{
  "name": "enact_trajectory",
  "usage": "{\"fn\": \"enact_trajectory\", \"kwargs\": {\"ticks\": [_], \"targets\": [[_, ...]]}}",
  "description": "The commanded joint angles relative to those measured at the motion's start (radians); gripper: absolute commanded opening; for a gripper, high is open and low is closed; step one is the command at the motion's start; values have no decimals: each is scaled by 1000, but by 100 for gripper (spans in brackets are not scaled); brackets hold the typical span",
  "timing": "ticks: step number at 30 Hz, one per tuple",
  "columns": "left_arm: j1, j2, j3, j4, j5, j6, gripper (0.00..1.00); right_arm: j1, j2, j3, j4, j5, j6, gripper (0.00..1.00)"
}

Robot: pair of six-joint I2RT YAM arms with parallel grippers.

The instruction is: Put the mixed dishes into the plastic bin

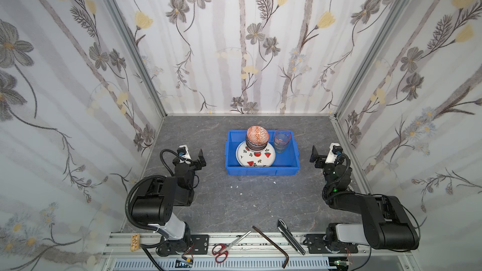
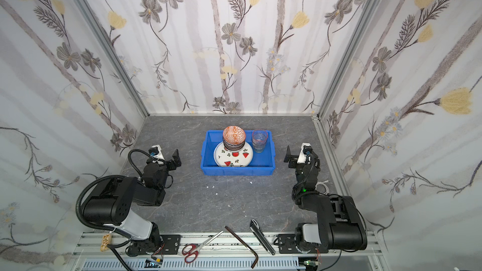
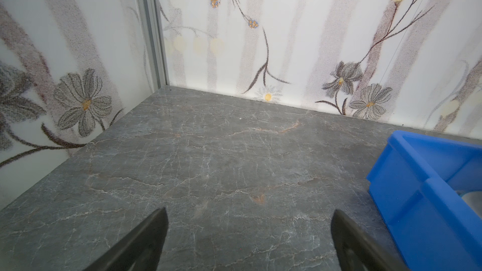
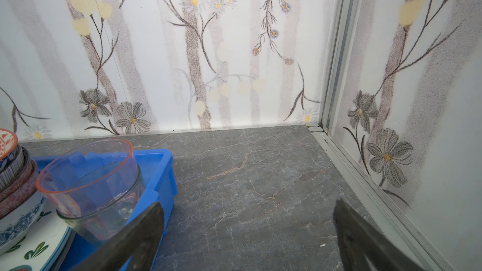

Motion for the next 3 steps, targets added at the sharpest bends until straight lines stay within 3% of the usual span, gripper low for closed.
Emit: {"fn": "enact_trajectory", "kwargs": {"ticks": [1,3], "targets": [[1,-5,4,9,1,3,100,1,1,2,29,6,-9,100],[1,-4,4,9,1,2,100,2,0,0,30,7,-8,100]]}}
